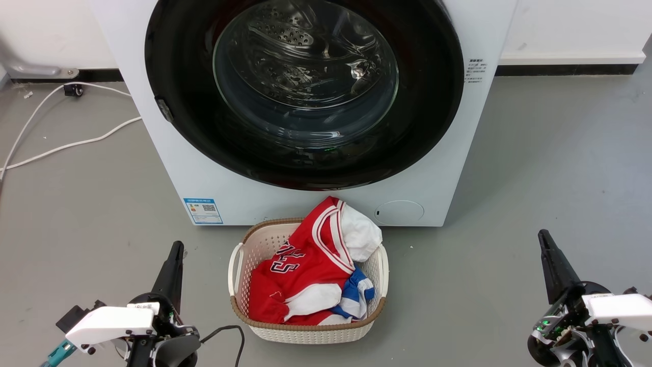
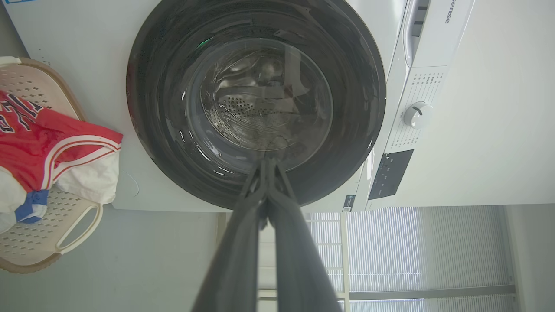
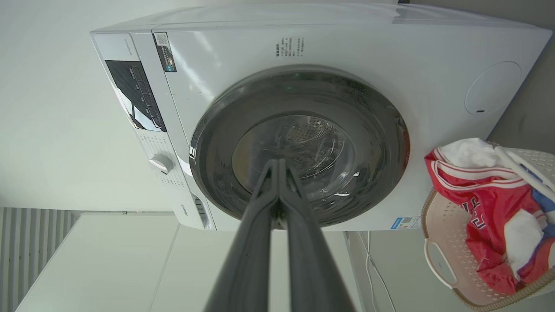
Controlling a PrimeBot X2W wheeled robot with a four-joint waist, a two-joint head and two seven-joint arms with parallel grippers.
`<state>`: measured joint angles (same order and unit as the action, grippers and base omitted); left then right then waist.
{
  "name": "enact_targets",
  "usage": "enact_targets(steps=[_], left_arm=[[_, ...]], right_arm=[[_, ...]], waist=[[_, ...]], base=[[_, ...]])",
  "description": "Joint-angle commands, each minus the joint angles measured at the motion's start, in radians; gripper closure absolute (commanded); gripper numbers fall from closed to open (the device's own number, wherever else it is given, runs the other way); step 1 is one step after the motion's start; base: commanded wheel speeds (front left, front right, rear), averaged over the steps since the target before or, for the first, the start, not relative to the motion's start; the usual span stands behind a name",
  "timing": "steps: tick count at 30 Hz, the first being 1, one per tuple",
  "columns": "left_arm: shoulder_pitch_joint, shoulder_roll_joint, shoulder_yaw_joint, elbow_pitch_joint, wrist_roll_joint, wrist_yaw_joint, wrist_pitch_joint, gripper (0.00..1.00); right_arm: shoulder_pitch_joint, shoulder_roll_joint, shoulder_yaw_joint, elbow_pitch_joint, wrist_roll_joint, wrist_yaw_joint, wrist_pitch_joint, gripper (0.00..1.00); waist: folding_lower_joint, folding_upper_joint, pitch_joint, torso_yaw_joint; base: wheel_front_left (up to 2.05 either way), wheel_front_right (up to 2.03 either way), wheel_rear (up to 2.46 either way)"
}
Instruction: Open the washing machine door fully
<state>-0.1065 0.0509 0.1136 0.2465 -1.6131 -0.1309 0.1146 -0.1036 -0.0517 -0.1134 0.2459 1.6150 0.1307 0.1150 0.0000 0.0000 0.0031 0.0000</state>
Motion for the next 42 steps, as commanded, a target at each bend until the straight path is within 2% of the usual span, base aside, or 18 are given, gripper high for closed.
enact_targets(steps=[1,21,22,33,38,42], left_arm=[[-0.007,-0.002,0.002,-0.002,0.002,-0.003,0.001,1.0],[-0.007,-0.002,0.002,-0.002,0.002,-0.003,0.001,1.0],[0.0,0.0,0.0,0.0,0.0,0.0,0.0,0.0],[0.029,-0.002,-0.009,0.009,0.018,0.0,-0.035,0.0],[0.028,-0.002,0.004,-0.005,0.113,0.013,-0.059,0.0],[0.027,-0.002,0.007,-0.045,0.194,0.041,-0.078,0.0]], right_arm=[[-0.014,0.003,0.001,0.0,-0.006,0.0,-0.001,1.0],[-0.014,0.003,0.0,0.0,-0.006,0.0,-0.001,1.0],[0.0,0.0,0.0,0.0,0.0,0.0,0.0,0.0],[0.032,0.001,0.005,0.018,-0.025,0.0,-0.034,0.0],[0.035,0.001,-0.005,-0.002,-0.12,0.0,-0.059,0.0],[0.039,0.001,-0.006,-0.035,-0.223,0.0,-0.077,0.0]], waist=[[0.0,0.0,0.0,0.0],[0.0,0.0,0.0,0.0],[0.0,0.0,0.0,0.0],[0.0,0.0,0.0,0.0],[0.0,0.0,0.001,0.001],[0.0,0.0,0.002,0.001]], base=[[0.0,0.0,0.0],[0.0,0.0,0.0],[0.0,0.0,0.0],[0.0,0.0,0.0],[0.0,0.0,0.0],[0.0,0.0,0.0]])
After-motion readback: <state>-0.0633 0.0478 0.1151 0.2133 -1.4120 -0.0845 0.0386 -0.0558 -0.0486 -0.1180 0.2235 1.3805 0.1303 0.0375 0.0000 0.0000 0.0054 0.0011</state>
